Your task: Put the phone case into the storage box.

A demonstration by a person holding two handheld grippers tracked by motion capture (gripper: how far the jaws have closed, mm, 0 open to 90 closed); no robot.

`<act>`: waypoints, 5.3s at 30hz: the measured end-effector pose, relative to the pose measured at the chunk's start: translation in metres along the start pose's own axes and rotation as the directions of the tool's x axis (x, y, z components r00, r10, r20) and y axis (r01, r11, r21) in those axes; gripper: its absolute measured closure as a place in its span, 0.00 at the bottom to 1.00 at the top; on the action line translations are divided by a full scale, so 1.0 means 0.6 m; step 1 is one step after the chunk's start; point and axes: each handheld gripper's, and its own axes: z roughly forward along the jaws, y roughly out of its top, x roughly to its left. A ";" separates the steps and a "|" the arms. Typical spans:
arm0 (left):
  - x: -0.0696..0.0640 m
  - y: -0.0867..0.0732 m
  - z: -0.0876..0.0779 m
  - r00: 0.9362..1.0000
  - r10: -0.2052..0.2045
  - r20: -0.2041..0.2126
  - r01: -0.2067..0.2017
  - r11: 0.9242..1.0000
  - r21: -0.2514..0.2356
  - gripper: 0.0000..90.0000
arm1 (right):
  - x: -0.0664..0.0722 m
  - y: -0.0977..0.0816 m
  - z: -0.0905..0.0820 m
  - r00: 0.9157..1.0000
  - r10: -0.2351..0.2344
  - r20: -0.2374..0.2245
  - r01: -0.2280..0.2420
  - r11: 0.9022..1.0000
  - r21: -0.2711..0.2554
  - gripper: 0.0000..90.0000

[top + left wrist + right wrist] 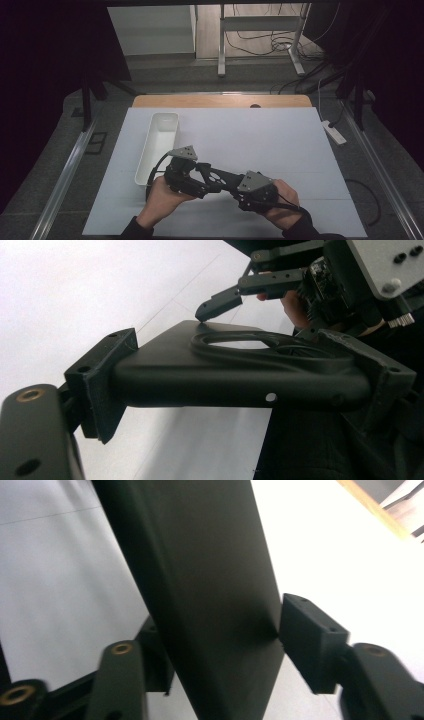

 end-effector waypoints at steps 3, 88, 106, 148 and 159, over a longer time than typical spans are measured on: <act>0.000 0.001 -0.001 1.000 -0.008 0.002 0.008 1.000 -0.003 0.16 | 0.004 0.001 -0.002 1.000 -0.009 0.023 0.009 1.000 -0.014 0.60; 0.019 -0.036 -0.032 0.996 0.086 -0.034 -0.089 0.989 -0.117 0.48 | -0.044 -0.028 -0.031 0.900 0.175 -0.399 -0.229 0.969 -0.092 0.94; 0.025 -0.035 -0.034 0.998 0.056 0.015 -0.054 0.991 -0.121 0.84 | -0.040 -0.026 -0.029 0.911 0.162 -0.379 -0.210 0.974 -0.088 0.94; 0.021 -0.018 -0.052 0.994 0.069 -0.090 -0.077 0.994 -0.083 0.93 | -0.027 -0.038 -0.011 0.946 0.169 -0.278 -0.167 0.985 0.032 0.51; 0.029 -0.017 -0.066 0.990 0.071 -0.119 -0.080 0.994 -0.070 0.93 | -0.034 -0.050 -0.028 0.950 0.194 -0.246 -0.191 0.981 0.035 0.32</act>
